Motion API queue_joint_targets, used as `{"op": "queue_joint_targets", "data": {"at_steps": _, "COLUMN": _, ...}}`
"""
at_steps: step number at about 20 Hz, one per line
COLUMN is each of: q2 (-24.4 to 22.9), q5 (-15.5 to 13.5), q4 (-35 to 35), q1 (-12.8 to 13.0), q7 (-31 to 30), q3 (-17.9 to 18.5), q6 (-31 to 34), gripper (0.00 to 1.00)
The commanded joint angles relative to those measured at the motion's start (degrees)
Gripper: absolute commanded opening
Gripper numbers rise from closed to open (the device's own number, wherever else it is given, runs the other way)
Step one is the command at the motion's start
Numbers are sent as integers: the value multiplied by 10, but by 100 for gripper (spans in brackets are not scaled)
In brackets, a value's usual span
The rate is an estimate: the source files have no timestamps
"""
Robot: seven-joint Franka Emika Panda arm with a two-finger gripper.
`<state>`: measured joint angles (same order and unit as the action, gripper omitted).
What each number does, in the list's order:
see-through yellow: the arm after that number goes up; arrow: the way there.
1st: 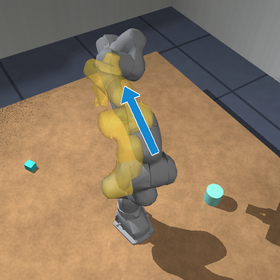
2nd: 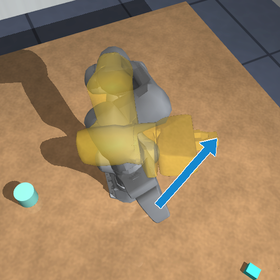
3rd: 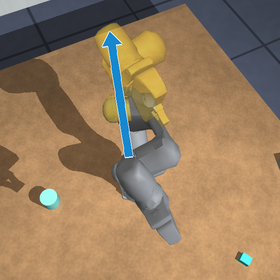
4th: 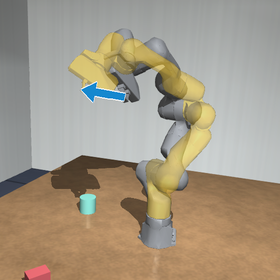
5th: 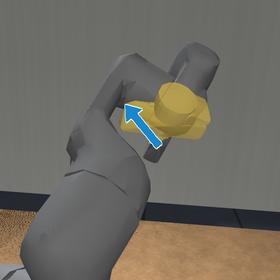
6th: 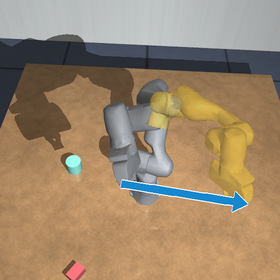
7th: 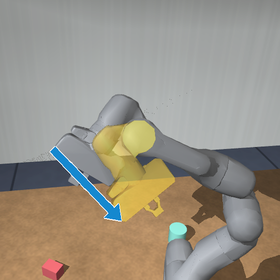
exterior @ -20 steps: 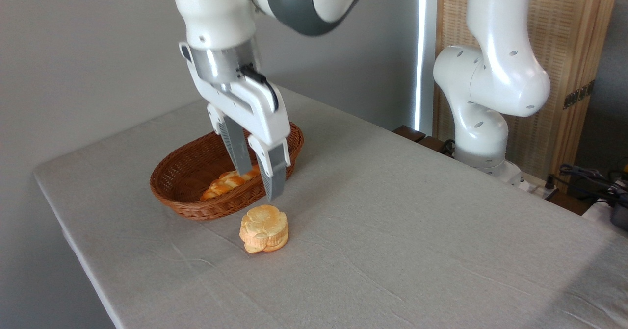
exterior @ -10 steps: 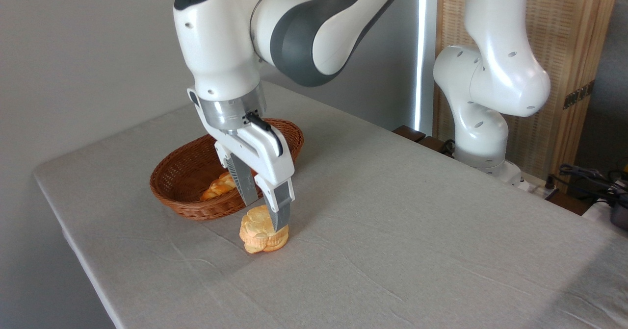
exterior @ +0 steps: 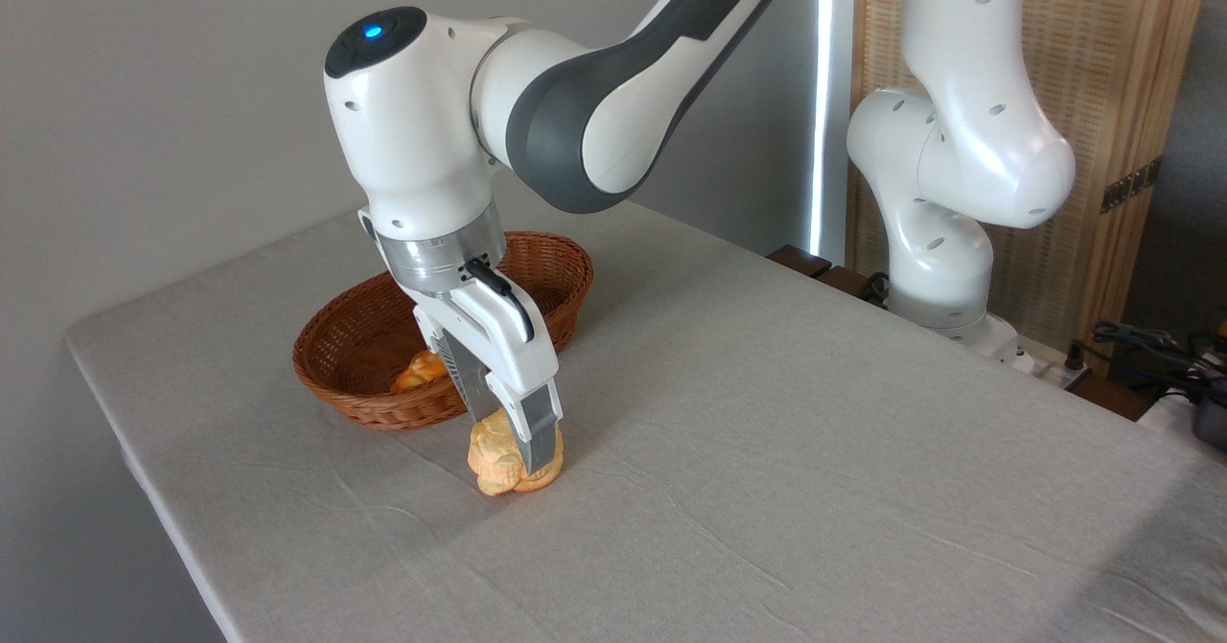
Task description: Put bread into the basket
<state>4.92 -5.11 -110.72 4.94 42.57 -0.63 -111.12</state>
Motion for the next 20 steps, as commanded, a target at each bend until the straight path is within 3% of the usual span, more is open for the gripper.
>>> {"op": "queue_joint_targets", "data": {"at_steps": 1, "q2": 6, "q5": -5, "q4": -1, "q1": 1, "q7": 5, "q3": 1, "q6": -11, "gripper": 100}}
{"op": "queue_joint_targets", "data": {"at_steps": 8, "q2": 11, "q5": -6, "q4": -1, "q1": 2, "q7": 7, "q3": 0, "q6": -8, "gripper": 99}}
{"op": "queue_joint_targets", "data": {"at_steps": 13, "q2": 16, "q5": -5, "q4": -1, "q1": 2, "q7": 10, "q3": 0, "q6": -6, "gripper": 50}}
{"op": "queue_joint_targets", "data": {"at_steps": 15, "q2": 18, "q5": -5, "q4": -1, "q1": 3, "q7": 11, "q3": 0, "q6": -6, "gripper": 35}}
{"op": "queue_joint_targets", "data": {"at_steps": 20, "q2": 19, "q5": -5, "q4": -1, "q1": 6, "q7": 12, "q3": 0, "q6": -6, "gripper": 32}}
